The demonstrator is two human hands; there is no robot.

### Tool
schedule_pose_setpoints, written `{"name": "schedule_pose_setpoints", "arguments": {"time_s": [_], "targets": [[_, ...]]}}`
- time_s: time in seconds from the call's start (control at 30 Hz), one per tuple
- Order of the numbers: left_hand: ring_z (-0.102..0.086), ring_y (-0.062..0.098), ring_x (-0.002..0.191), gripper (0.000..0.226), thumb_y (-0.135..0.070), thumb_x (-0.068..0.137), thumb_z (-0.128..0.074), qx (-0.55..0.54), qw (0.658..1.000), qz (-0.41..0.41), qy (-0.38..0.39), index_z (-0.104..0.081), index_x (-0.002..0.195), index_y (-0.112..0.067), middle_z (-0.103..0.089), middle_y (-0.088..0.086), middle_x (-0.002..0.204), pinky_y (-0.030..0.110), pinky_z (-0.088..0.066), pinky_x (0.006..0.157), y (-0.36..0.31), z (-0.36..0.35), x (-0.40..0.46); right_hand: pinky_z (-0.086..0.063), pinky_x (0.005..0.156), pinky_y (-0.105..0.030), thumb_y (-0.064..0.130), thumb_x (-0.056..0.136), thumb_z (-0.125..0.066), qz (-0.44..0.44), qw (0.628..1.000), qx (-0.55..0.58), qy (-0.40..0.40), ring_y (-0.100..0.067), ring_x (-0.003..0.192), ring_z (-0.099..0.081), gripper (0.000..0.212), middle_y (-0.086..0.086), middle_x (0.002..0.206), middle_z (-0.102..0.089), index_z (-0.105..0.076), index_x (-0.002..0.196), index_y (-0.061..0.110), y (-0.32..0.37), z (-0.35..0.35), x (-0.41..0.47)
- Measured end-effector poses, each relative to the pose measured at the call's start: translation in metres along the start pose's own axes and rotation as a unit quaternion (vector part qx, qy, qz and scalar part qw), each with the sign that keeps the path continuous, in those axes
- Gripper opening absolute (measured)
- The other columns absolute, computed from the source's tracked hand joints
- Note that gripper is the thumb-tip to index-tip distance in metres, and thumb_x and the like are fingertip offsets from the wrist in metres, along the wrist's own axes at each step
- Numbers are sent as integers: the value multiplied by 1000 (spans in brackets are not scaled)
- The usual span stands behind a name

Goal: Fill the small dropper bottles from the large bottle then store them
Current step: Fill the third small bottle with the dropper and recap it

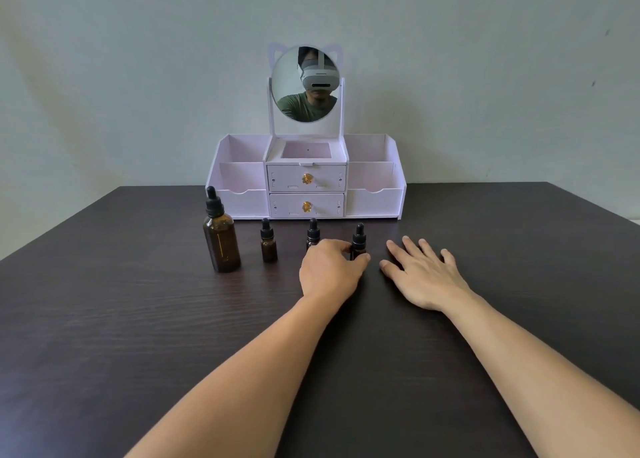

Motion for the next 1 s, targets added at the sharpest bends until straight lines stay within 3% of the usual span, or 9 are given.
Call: {"name": "schedule_pose_setpoints", "arguments": {"time_s": [0.2, 0.43, 0.53, 0.77, 0.87, 0.93, 1.0], "targets": [[-63, 13, 90, 34, -45, 83, -69, 23, 1000, -10, 13, -71, 113, -29, -70, -6, 94, 31, -54, 78, 12, 19, -17, -7, 120, -52, 45, 102, -19, 65, 998, -16, 5, -24, 150, -5, 55, 5, 162, -6, -15, 152, 23, 25, 2, -19], [-63, 7, 76, 35, -44, 80, -73, 3, 1000, 1, 20, -72, 111, -27, -65, -14, 75, 30, -56, 73, 54, 66, -34, -10, 120, -47, 41, 103, -19, 157, 986, -43, 37, -22, 150, -4, 55, 6, 162, -3, -11, 153, 22, 75, -3, -62], [-64, 12, 82, 41, -42, 79, -75, -10, 1000, 12, 4, -71, 115, -22, -69, -7, 85, 34, -57, 79, 74, 88, -37, -10, 121, -44, 43, 102, -21, 191, 980, -39, 45, -20, 150, -5, 56, 5, 162, -5, -12, 153, 20, 103, -4, -77], [-61, 9, 74, 38, -43, 79, -75, 4, 1000, 18, -23, -72, 112, -25, -64, -11, 75, 30, -54, 70, 98, 119, -38, -10, 121, -44, 40, 103, -24, 232, 972, -19, 35, -19, 149, -7, 55, 4, 162, -9, -16, 153, 19, 153, -10, -84], [-60, 10, 72, 37, -41, 78, -76, -5, 999, 28, -29, -72, 111, -23, -63, -9, 75, 29, -51, 67, 110, 130, -36, -25, 118, -41, 36, 100, -39, 226, 973, 43, 10, -21, 144, -28, 48, 4, 155, -33, -36, 146, 24, 164, 0, -76], [-57, 8, 67, 38, -41, 77, -77, -18, 999, 34, -32, -73, 109, -21, -61, -9, 72, 28, -48, 63, 119, 134, -33, -41, 107, -36, 34, 94, -52, 212, 967, 137, -25, -17, 126, -51, 40, 4, 137, -57, -54, 133, 26, 171, 17, -68], [-53, 5, 63, 39, -42, 76, -78, -28, 998, 35, -37, -74, 108, -21, -58, -11, 70, 24, -43, 61, 125, 136, -31, -49, 96, -29, 30, 90, -61, 207, 949, 229, -57, -9, 103, -63, 32, 5, 115, -69, -65, 121, 24, 182, 37, -62]]}}
Point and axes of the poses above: each hand's wrist, its own x-axis towards the middle knuckle, its own z-axis out of the back of the hand, y = z × x, the point moved 9 cm from there along x, towards the middle knuckle
